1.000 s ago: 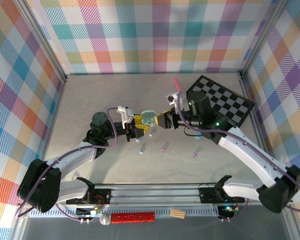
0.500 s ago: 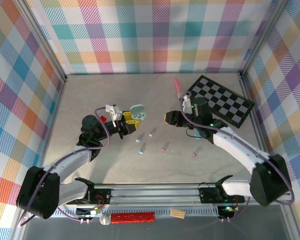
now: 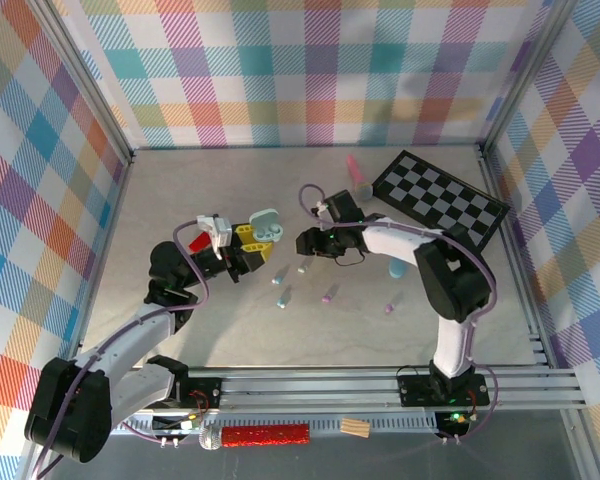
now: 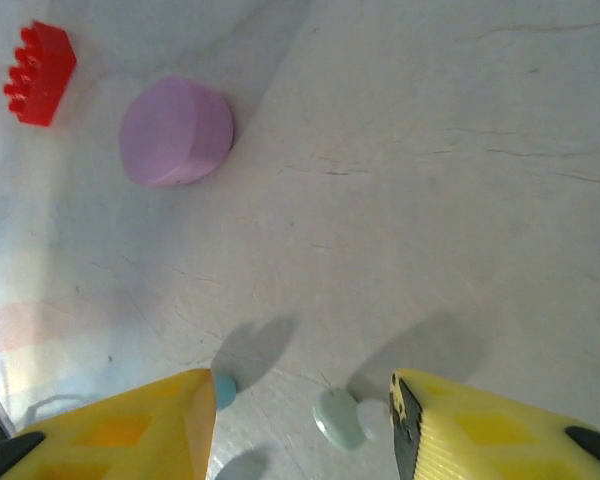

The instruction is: Insert the wireless bluetooth earbuds into the charging case

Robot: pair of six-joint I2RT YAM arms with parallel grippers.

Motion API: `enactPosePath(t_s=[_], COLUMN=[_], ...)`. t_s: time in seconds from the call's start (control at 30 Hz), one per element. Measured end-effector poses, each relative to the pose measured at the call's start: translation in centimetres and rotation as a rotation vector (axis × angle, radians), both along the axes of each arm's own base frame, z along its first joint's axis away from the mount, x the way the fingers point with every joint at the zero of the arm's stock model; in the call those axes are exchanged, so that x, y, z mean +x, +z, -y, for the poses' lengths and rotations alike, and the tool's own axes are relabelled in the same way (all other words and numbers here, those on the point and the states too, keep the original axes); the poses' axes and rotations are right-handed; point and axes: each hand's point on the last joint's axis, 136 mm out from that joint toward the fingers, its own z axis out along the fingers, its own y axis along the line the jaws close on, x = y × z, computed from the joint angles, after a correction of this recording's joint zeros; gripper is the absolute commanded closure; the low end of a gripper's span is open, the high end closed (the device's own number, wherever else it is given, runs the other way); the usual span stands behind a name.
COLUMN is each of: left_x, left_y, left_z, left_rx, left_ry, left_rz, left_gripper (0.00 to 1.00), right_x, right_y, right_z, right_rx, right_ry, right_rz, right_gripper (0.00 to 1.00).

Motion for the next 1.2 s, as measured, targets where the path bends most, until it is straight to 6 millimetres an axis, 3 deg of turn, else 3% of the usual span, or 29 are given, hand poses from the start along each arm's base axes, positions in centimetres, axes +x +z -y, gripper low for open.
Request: enactPosePath(t_s=[0.23,0.47,0.77,1.03,1.2], left_x=[0.3,0.6,1.1,2.7,4.0], left_y=[0.0,0.2,0.1,-0.7,-0.9], left_z=[-0.8,-1.1,-1.6,-3.8,-5.7], left_rx=[-0.008,-0.014,-0.021,-0.035,-0.054], left_ry=[0.039,0.062,0.097,0.199,0.278], left_rz=[0.000,0.002,0.002,-0.021,-0.029], left_gripper=[0.62,0.62,0.62,0.62,0.62], right_x=[-0.7,-0.8,-2.5,-3.0,-2.8], right_y=[-3.2,-3.0,-3.2,-3.0,-2.4], right_z=[-1.4,-1.3,-0.1,0.5,1.2], right_rx=[-0.034,-0.032,-0.042,-0.067,-0.180], right_ry=[0.046,0.059,0.060,0.050,0.054], right_rz=[-0.062,-0.055,-0.068,-0.060,0.030], right_gripper=[0.51,0.52,0.56,0.51,0.49])
